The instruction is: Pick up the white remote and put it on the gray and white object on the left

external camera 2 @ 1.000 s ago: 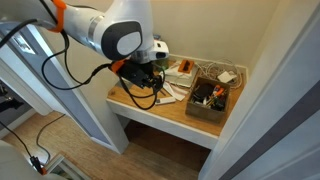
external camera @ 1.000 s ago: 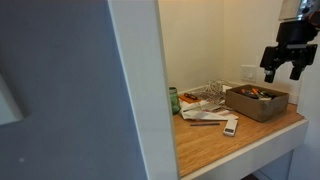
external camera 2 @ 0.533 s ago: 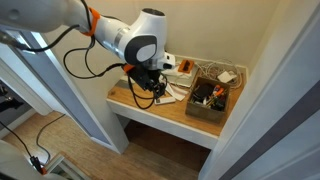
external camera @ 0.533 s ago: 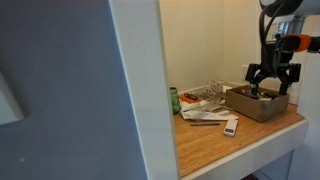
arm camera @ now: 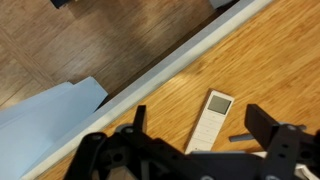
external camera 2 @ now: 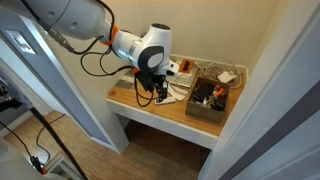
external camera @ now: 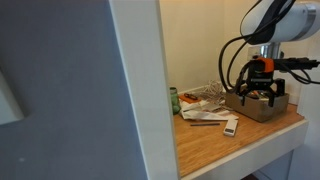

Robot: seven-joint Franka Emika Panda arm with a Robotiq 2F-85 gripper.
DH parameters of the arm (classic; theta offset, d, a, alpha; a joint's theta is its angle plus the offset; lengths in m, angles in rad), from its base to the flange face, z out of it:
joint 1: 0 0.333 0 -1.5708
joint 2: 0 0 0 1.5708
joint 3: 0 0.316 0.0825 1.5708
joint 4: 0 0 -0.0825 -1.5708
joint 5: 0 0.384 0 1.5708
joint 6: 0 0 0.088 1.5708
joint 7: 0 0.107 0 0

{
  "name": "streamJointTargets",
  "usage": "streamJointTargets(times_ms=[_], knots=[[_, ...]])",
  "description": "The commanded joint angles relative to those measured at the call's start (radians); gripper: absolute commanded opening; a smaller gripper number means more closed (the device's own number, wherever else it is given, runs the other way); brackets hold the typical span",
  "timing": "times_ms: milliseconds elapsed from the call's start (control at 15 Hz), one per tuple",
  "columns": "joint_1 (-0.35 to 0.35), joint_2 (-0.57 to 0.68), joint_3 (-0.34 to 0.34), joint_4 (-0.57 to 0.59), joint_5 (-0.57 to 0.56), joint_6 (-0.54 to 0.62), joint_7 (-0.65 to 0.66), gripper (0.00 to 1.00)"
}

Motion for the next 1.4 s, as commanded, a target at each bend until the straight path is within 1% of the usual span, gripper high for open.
streamJointTargets(times_ms=[0, 400, 667, 933, 1333], knots=[[0.000, 0.018, 0.003, 0.017, -0.003, -0.003, 0.005, 1.00], [0.004, 0.055, 0.004, 0.055, 0.003, -0.005, 0.018, 1.00], [0.007, 0.165, 0.020, 0.148, 0.036, -0.006, 0.005, 1.00], [0.029, 0.269, 0.009, 0.227, 0.007, 0.022, 0.083, 1.00], [0.047, 0.400, -0.006, 0.327, 0.006, 0.043, 0.144, 1.00]])
